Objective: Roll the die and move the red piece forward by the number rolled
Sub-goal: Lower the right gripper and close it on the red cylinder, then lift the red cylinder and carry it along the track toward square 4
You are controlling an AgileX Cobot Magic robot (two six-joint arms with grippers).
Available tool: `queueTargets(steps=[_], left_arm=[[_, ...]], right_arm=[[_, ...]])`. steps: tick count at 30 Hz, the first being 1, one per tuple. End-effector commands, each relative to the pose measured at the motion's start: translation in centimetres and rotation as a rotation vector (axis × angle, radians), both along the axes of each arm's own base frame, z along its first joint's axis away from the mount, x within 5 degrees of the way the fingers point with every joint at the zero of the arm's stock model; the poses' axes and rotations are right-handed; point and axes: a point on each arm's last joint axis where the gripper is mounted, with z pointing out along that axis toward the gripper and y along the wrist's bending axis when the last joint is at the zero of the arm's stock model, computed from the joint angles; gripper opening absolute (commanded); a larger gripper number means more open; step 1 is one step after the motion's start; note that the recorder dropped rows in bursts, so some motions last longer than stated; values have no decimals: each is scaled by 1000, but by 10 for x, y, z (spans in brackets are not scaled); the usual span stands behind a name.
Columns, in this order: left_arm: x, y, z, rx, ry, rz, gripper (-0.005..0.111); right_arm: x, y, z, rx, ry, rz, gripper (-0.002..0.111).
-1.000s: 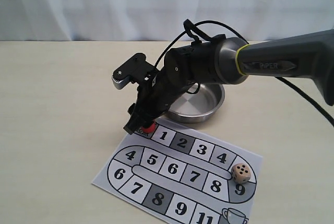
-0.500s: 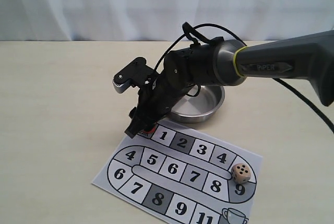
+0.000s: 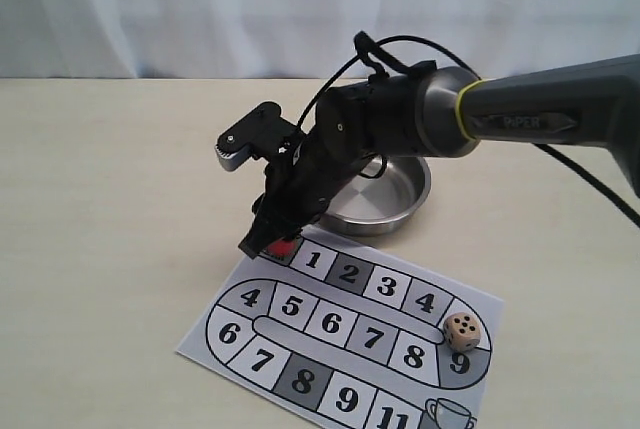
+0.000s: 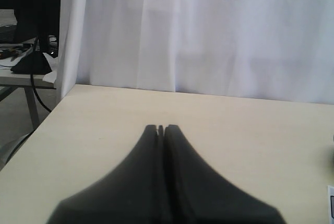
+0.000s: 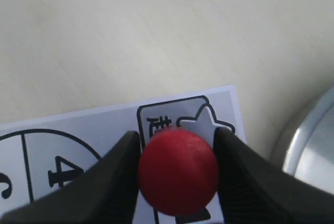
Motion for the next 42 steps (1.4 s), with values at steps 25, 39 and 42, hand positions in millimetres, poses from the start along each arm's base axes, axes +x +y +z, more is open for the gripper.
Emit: queueTargets(steps=[25, 39, 42], left_arm=[[0, 0, 2, -3, -11, -6, 0], [0, 0, 2, -3, -11, -6, 0], [0, 0, 3, -3, -13, -7, 0]], right_arm=[[6, -24, -5, -67, 108, -136, 4], [1, -27, 27, -36, 72, -133, 4], [-3, -30, 40, -42, 74, -126, 4]])
